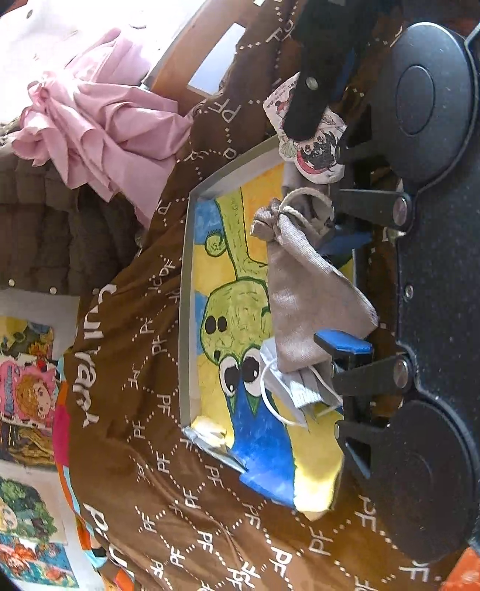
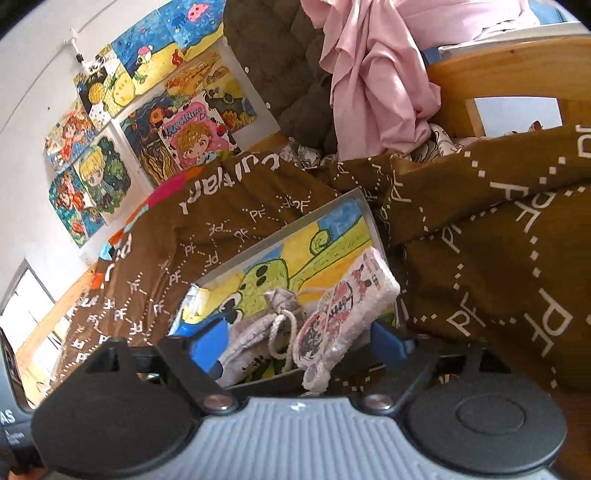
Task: Organize soft objects
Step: 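Lower the pouch into the tray with left tool while right tool releases the card there, then move both tools back over the remaining pile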
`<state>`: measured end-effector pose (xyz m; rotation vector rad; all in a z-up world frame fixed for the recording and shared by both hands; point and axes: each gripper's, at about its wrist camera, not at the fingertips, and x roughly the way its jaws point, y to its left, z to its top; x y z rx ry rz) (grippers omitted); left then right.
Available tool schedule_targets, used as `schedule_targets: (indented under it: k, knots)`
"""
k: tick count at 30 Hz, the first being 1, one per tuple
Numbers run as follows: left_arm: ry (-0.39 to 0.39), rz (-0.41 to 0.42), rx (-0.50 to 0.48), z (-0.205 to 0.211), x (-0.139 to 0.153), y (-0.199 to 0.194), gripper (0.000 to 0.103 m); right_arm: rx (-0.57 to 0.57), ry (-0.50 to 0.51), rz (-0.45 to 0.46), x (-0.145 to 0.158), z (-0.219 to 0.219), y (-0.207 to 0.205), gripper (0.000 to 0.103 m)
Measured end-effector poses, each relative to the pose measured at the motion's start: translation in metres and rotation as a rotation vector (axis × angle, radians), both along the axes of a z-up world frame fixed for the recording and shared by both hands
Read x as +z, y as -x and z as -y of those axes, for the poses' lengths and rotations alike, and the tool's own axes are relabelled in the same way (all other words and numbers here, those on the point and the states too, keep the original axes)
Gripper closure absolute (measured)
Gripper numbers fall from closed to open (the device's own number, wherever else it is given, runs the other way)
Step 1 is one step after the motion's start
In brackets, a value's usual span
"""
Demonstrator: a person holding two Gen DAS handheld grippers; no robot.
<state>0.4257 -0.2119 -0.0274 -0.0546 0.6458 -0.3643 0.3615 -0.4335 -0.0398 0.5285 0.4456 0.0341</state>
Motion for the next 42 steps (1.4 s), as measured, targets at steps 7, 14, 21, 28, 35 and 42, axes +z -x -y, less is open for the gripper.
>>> schedule_targets:
  k: [7,14,21,28,35,42]
  knots:
    - [0.012,0.04,0.013,-0.014,0.01,0.024,0.042,-0.011,-0.028,0.017,0.017,0.007,0.018,0.004]
    - [0.074,0.099,0.035,-0.033,0.033,0.061,0.027,-0.006,0.011,0.044,0.039,0.003,0.049,0.0]
    - [0.121,0.166,0.055,-0.055,0.061,0.104,0.017,-0.008,0.126,0.074,0.065,-0.017,0.094,0.0]
    - [0.138,0.224,0.06,-0.081,0.08,0.156,0.008,0.013,0.258,0.112,0.088,-0.053,0.14,0.0]
    - [0.169,0.214,0.071,-0.108,0.082,0.195,0.003,0.038,0.342,0.117,0.087,-0.083,0.184,0.0]
    - [0.126,0.199,0.053,-0.124,0.06,0.229,0.002,0.067,0.39,0.075,0.069,-0.106,0.216,0.0]
